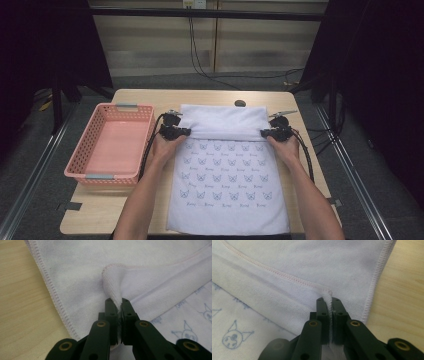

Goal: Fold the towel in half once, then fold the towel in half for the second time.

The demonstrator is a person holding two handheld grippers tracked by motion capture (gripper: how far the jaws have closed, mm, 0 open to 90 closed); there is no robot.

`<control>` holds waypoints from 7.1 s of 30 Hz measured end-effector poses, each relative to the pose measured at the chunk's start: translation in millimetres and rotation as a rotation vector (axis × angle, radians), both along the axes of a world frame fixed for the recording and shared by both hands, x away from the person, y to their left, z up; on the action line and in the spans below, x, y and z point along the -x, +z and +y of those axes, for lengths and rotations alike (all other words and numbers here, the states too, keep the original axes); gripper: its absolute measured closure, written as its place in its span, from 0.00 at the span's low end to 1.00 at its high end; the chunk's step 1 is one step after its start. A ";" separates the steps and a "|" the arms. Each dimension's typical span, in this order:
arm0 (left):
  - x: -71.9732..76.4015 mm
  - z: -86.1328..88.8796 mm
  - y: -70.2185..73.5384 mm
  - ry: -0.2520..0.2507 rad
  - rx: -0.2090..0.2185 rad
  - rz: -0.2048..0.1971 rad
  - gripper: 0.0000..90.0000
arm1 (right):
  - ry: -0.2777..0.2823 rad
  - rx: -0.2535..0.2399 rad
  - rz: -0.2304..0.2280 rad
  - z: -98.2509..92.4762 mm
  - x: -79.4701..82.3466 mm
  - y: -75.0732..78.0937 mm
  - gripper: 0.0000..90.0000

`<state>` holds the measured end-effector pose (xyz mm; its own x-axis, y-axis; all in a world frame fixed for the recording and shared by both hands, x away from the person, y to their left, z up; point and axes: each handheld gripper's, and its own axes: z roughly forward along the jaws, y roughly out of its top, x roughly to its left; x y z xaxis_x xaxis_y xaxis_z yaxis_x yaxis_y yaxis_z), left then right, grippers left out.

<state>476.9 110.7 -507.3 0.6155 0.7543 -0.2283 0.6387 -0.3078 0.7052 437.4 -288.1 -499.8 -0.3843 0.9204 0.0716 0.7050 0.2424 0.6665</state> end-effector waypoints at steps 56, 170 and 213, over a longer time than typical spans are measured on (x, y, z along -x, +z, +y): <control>223.5 61.3 50.3 -0.305 0.156 -0.077 0.91 | 0.360 -0.338 -0.126 -24.0 218.6 59.9 0.96; 128.5 20.8 25.8 -0.198 -0.011 -0.042 0.50 | 0.210 -0.068 0.044 -38.6 99.9 3.9 0.52; 127.5 34.3 35.4 -0.221 0.170 -0.059 0.93 | 0.234 -0.273 -0.037 -54.8 115.3 28.5 0.95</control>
<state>349.4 144.9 -471.9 0.7767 0.5544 -0.2989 0.5255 -0.3088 0.7928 322.1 -342.9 -471.3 -0.5889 0.7562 0.2853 0.6258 0.2034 0.7530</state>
